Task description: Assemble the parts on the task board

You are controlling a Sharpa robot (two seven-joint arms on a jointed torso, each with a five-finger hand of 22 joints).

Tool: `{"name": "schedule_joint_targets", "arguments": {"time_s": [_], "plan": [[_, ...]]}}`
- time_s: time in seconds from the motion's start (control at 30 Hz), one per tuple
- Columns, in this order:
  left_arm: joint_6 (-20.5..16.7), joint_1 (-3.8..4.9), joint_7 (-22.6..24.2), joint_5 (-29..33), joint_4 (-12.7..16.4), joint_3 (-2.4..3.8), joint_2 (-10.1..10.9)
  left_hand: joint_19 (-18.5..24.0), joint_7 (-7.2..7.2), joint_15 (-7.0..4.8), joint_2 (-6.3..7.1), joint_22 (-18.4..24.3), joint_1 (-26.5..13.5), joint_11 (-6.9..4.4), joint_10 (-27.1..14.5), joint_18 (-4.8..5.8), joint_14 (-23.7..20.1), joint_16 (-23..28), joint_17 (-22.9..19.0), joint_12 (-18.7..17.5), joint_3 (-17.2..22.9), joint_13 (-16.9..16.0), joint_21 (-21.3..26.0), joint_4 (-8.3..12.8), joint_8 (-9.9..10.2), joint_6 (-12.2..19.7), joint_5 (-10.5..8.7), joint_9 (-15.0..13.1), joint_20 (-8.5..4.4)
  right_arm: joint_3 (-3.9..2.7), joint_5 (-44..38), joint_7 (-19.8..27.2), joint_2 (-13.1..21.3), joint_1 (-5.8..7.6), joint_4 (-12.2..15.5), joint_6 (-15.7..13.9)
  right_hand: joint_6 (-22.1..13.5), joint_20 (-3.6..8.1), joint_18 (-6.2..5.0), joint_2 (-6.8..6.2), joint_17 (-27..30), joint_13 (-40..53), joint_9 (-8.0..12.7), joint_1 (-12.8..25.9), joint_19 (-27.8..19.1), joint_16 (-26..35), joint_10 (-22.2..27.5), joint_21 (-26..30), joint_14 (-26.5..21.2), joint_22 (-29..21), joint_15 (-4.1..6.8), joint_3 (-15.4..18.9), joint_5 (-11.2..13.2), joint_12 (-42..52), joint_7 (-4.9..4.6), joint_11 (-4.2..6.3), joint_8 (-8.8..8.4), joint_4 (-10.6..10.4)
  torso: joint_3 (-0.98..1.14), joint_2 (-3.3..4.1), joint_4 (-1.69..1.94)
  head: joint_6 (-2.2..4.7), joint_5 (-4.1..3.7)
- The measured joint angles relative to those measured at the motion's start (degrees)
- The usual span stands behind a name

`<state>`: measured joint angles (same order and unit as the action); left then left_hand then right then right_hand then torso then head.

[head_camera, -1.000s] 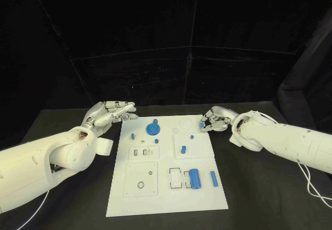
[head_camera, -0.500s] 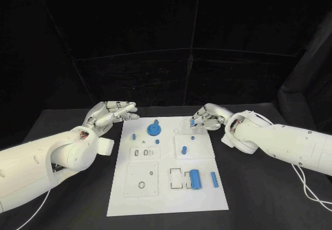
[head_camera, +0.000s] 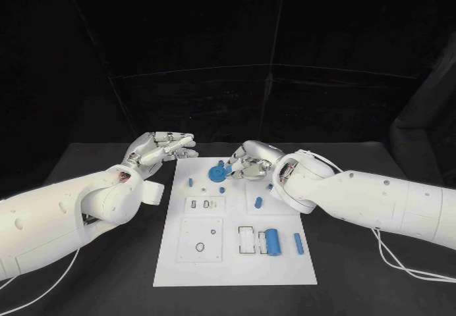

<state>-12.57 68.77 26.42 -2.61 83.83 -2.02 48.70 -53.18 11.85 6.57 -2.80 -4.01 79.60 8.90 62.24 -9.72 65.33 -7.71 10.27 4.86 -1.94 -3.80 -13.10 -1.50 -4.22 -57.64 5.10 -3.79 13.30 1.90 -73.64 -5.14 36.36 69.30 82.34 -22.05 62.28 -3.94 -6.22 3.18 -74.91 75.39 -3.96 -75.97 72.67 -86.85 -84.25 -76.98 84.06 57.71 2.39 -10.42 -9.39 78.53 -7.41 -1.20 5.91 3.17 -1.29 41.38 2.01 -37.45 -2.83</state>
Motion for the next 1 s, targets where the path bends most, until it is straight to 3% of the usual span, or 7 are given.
{"name": "schedule_joint_targets", "arguments": {"time_s": [0.43, 0.7, 1.0], "plan": [[0.0, 0.01, 0.0, 0.0, -0.1, 0.01, -0.1, 0.0, 0.00, 0.00, -0.23, 0.0, 0.2, 0.21, 0.2, 0.00, 0.0, 0.2, 0.1, 0.0, 0.2, 0.0, 0.0, 0.2, 0.0, 0.0, 0.00, 0.0, 0.00, 0.16, -8.5, -3.8, -5.9, -3.66, -0.9, 3.5, 0.0, 0.08, 0.00, -0.53, 0.0, -0.4, -0.2, 0.5, -0.1, 0.0, 0.0, 0.0, 0.0, -0.5, -0.01, -0.6, 0.4, 0.0, -0.04, -0.01, -0.16, -0.6, 0.03, 0.02, -0.03, -0.98, 1.47], [0.0, 0.01, 0.0, 0.0, -0.3, 0.01, -0.4, 0.0, 0.00, 0.00, -0.23, 0.0, 0.2, 0.21, 0.2, 0.00, 0.0, 0.2, 0.1, 0.0, 0.2, 0.0, 0.0, 0.2, 0.0, 0.0, 0.00, 0.0, 0.00, 0.26, -11.5, -5.6, -7.4, -4.78, -1.7, 4.8, 0.2, 0.08, 0.00, -0.92, 0.0, -0.4, -0.1, 0.9, -0.1, 0.0, 0.0, 0.0, 0.0, -0.6, -0.01, -1.0, 0.4, 0.0, -0.16, -0.01, -0.45, -0.6, 0.13, 0.02, -0.04, -1.25, 1.52], [0.0, 0.01, 0.0, 0.0, -0.4, 0.01, -0.4, 0.0, 0.00, 0.00, -0.23, 0.0, 0.2, 0.21, 0.2, 0.00, 0.0, 0.2, 0.0, 0.0, 0.2, 0.0, 0.0, 0.2, 0.0, 0.0, 0.00, 0.0, 0.00, 0.34, -13.5, -6.7, -7.7, -5.12, -1.9, 5.9, 0.2, 0.07, 0.00, -0.92, 0.0, -0.4, -0.1, 0.9, -0.1, 0.0, 0.0, 0.0, 0.0, -0.6, -0.02, -1.0, 0.7, 0.0, -0.17, -0.01, -0.80, -0.6, 0.18, 0.02, -0.04, -1.49, 1.76]]}}
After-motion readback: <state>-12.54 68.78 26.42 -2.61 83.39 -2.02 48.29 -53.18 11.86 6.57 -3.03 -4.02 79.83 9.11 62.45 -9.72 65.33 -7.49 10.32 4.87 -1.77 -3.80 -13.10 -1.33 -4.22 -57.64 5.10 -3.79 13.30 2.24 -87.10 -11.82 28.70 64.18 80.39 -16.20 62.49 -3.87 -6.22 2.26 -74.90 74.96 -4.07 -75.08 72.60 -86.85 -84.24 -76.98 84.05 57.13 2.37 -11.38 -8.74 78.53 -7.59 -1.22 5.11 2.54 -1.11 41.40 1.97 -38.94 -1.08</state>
